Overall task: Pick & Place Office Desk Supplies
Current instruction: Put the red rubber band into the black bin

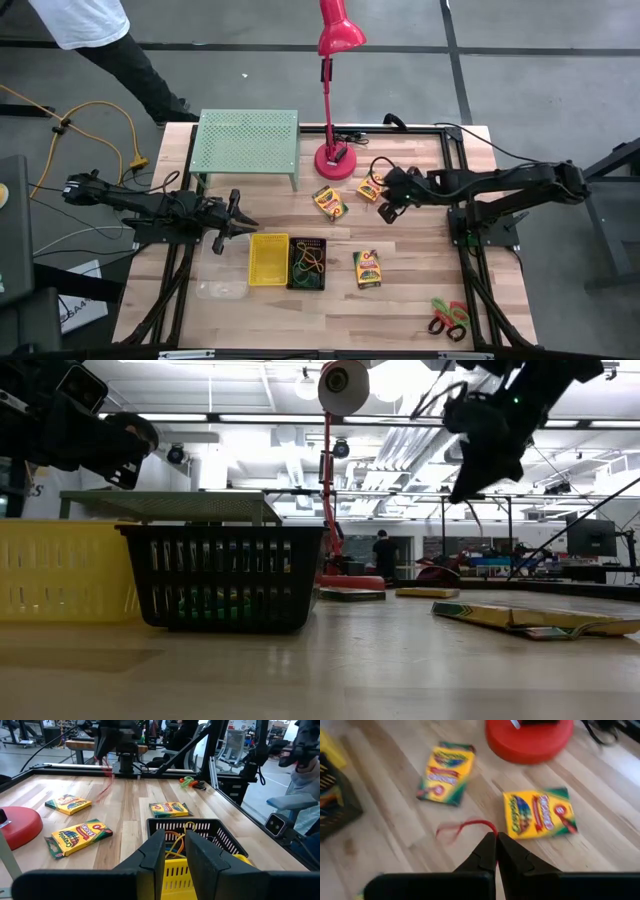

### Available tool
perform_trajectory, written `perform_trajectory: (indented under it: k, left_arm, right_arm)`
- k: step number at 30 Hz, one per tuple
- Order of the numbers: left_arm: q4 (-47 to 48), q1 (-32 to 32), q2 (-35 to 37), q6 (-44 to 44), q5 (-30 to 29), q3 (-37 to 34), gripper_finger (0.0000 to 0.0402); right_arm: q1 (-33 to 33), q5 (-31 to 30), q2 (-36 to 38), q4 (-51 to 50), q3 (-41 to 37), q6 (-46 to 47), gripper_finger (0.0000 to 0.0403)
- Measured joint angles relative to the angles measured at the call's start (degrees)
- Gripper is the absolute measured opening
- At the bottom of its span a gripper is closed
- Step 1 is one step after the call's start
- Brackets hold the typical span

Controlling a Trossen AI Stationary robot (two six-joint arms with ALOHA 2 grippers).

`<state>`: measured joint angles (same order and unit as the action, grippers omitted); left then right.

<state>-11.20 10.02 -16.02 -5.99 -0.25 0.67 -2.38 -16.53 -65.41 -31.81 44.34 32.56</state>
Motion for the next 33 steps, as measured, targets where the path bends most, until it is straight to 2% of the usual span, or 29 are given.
perform_trajectory:
  k: [9,14,24,33]
  left_arm:
    - [0.00,0.02,0.01,0.01,0.00,0.00,0.0071]
    - [0.00,0.02,0.01,0.00,0.00,0.00,0.0071]
    - [0.00,0.02,-0.01,0.00,0.00,0.00,0.0071]
    - [0.00,0.02,0.00,0.00,0.01,0.00,0.0071]
  right_arm:
    - [1.02,1.08,0.00,4.89,0.41,-3.20,0.0002]
    - [1.02,6.23,-1.52,13.86,0.41,-7.62,0.0002]
    - [2.24,15.66,-9.39,36.77,0.53,-16.25,0.0002]
    - [7.17,16.75,-15.42,37.43,9.63,-21.28,0.0002]
